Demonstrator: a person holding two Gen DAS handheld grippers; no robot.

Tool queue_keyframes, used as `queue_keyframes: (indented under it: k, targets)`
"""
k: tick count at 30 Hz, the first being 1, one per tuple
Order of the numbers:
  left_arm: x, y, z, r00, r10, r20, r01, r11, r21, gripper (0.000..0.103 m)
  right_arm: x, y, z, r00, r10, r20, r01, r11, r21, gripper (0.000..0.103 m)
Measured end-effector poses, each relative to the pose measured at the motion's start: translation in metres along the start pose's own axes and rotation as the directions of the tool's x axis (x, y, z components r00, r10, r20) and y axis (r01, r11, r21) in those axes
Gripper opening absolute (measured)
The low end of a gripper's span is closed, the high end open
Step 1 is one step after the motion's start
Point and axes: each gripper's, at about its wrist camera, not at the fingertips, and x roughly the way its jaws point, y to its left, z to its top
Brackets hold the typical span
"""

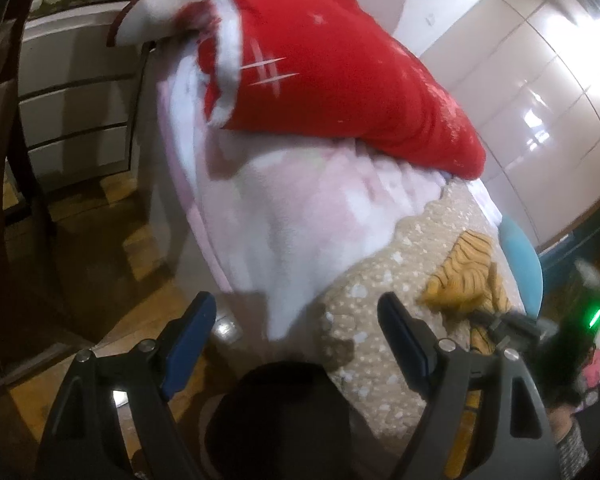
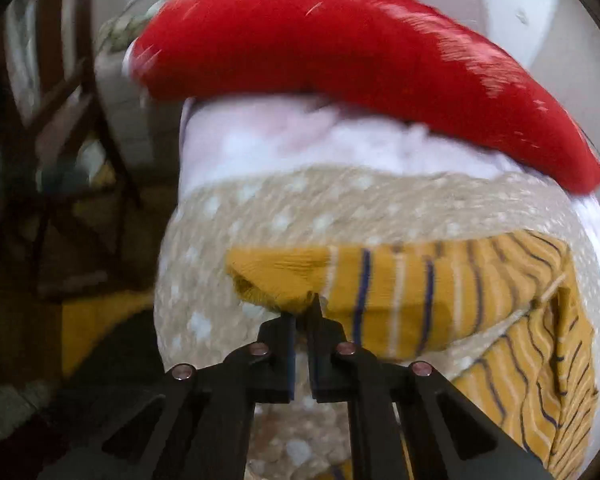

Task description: Fold small clothes

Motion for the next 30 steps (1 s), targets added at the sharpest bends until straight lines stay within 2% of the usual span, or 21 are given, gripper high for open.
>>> queue_keyframes:
  k: [3,6,9,11,14,16,17,18,20,21,23,24,26,30]
  targets:
    - [-0.004,-0.018,-0.002,1.000,-0.014,0.002,0.013,0.999,0.047,0.082,-0.053,-0.044,0.016,0.990,-0.005,0.141,-0.018,0.987,0.162,0.005]
    - [-0.006,-0.039,-0.005,0.999,-0.033,-0.001,0.033,0.995,0.093,0.082,-0.116,-0.108,0.015,0.959,-0.079,0.273,-0.023,0.936,0.352,0.005]
    - [-0.005,-0.062,-0.010,0.998,-0.055,-0.016,0.057,0.988,0.144,0.082,-0.175,-0.184,-0.018,0.920,-0.189,0.344,-0.043,0.823,0.566,0.005]
    - [-0.004,-0.075,-0.013,0.997,-0.068,-0.026,0.072,0.982,0.174,0.082,-0.205,-0.234,-0.057,0.901,-0.266,0.342,-0.049,0.721,0.691,0.005]
    - [0.000,-0.096,-0.017,0.996,-0.081,-0.046,0.089,0.970,0.227,0.082,-0.232,-0.293,-0.132,0.889,-0.374,0.264,-0.015,0.554,0.833,0.005]
    - [0.004,-0.110,-0.021,0.995,-0.083,-0.061,0.096,0.961,0.259,0.082,-0.235,-0.323,-0.183,0.878,-0.460,0.131,0.099,0.444,0.890,0.005]
    - [0.006,-0.118,-0.023,0.994,-0.083,-0.072,0.100,0.956,0.277,0.082,-0.234,-0.333,-0.202,0.871,-0.488,0.059,0.165,0.403,0.900,0.005]
    - [0.008,-0.125,-0.025,0.993,-0.085,-0.081,0.105,0.951,0.292,0.082,-0.229,-0.342,-0.221,0.865,-0.501,-0.015,0.227,0.365,0.903,0.005]
    - [0.011,-0.143,-0.029,0.991,-0.092,-0.094,0.119,0.936,0.332,0.082,-0.212,-0.360,-0.266,0.871,-0.459,-0.174,0.327,0.276,0.904,0.009]
    - [0.012,-0.151,-0.032,0.991,-0.096,-0.098,0.125,0.928,0.350,0.082,-0.209,-0.360,-0.282,0.868,-0.450,-0.208,0.343,0.244,0.907,0.009]
    - [0.014,-0.168,-0.037,0.989,-0.101,-0.108,0.135,0.911,0.390,0.083,-0.212,-0.354,-0.304,0.872,-0.452,-0.189,0.315,0.221,0.923,0.009]
    - [0.016,-0.175,-0.040,0.989,-0.100,-0.114,0.138,0.903,0.407,0.084,-0.214,-0.351,-0.308,0.876,-0.450,-0.172,0.297,0.225,0.928,0.012]
    - [0.023,-0.190,-0.046,0.986,-0.098,-0.133,0.147,0.888,0.437,0.084,-0.221,-0.344,-0.310,0.872,-0.464,-0.154,0.294,0.244,0.924,0.028]
    - [0.040,-0.222,-0.054,0.980,-0.105,-0.169,0.177,0.849,0.497,0.084,-0.232,-0.326,-0.311,0.864,-0.488,-0.122,0.299,0.303,0.905,0.036]
